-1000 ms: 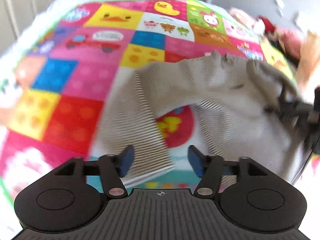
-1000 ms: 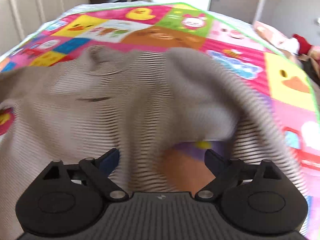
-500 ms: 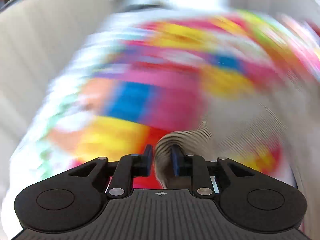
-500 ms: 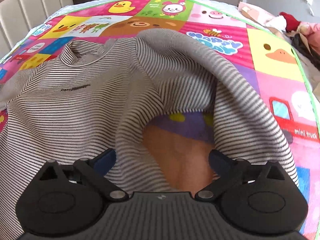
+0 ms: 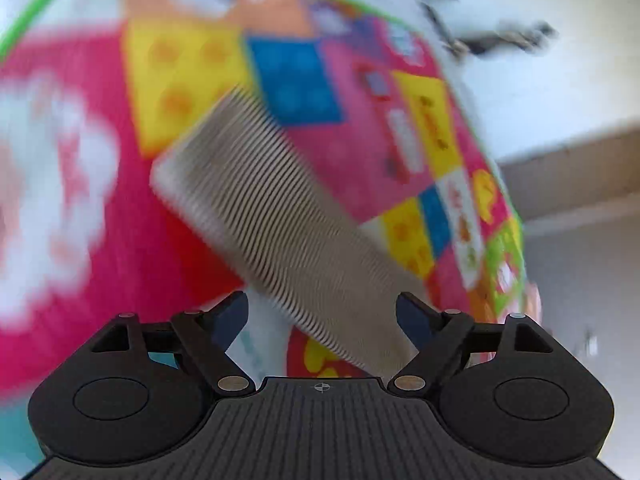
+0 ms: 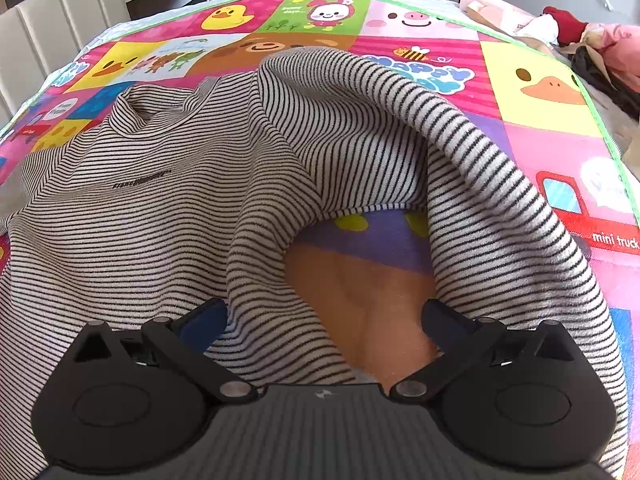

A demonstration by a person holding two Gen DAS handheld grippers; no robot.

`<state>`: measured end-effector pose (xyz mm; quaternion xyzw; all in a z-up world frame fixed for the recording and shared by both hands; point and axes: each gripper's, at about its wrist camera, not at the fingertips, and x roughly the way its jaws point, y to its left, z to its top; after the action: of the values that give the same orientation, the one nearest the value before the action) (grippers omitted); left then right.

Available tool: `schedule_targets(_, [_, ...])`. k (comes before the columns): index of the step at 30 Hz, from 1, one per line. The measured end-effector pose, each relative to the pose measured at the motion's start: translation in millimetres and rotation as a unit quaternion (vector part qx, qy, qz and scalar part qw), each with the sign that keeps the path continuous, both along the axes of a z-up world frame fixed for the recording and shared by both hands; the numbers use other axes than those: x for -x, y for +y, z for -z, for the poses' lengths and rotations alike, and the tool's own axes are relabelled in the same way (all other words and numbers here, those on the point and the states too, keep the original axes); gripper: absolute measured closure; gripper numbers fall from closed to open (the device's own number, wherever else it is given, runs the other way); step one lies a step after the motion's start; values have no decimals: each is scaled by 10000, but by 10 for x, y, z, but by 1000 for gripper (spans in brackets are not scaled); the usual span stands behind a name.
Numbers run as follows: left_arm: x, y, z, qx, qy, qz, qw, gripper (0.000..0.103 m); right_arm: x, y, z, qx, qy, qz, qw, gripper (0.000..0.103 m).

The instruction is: Fold clothes

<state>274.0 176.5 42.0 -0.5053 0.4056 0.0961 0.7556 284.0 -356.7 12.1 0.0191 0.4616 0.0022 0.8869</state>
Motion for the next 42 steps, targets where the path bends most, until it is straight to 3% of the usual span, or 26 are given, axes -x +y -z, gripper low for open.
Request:
schedule_targets(3, [38, -142, 122, -156, 26, -952, 9953, 15, -26, -22, 12, -120, 76, 75, 9999, 0])
schedule_targets(5, [-10, -223, 112, -413, -46, -1244, 9914, 16, -63, -32, 18, -184, 173, 118, 9996, 0])
schedule_targets(7, [-161, -298, 55, -934, 2, -1123, 9893, 31, -109, -44, 8, -224, 287, 99, 9993, 0])
schedule_targets(9, [-330, -363, -3, -1474, 79, -901, 9849, 70, -130, -87, -37, -333, 254, 89, 9991, 0])
schedule_targets(11, [-471, -397, -98, -1930, 82, -652, 9790, 88, -156, -129, -190, -403, -32, -17, 9992, 0])
schedule_targets(14, [-655, -505, -343, -2455, -255, -201, 9688, 91, -226, -191, -444, -402, -508, -180, 9977, 0])
schedule_targets(18, [-803, -780, -684, -3010, -808, 340, 9496, 93, -689, -283, -549, 614, -675, 10, 9958, 0])
schedule_targets(21, [-861, -998, -888, -3053, -1157, 540, 9437, 93, -1102, -367, -378, 1490, -629, 189, 9867, 0])
schedule_targets(25, [-857, -1153, -1061, -2892, -1427, 630, 9445, 93, -1461, -482, -104, 2355, -342, 143, 9712, 0])
schedule_targets(29, [-821, -1086, -1081, -2662, -1435, 536, 9517, 94, -1209, -559, -334, 1981, -849, 255, 9762, 0])
schedule_targets(32, [-850, -1084, -1069, -2729, -1387, 553, 9504, 99, -839, -587, -497, 1596, -1166, 214, 9800, 0])
schedule_targets(38, [-900, -1246, -1026, -2907, -1248, 702, 9461, 98, -283, -622, -455, 1008, -1075, 404, 9883, 0])
schedule_targets(40, [-861, -1211, -966, -2941, -1012, 502, 9491, 80, -159, -676, -402, 740, -951, 669, 9905, 0])
schedule_targets(41, [-865, -1171, -924, -2941, -845, 397, 9512, 49, -111, -692, -356, 672, -857, 754, 9912, 0])
schedule_targets(42, [-902, -1129, -873, -2972, -633, 303, 9522, 28, -67, -705, -307, 620, -759, 826, 9918, 0])
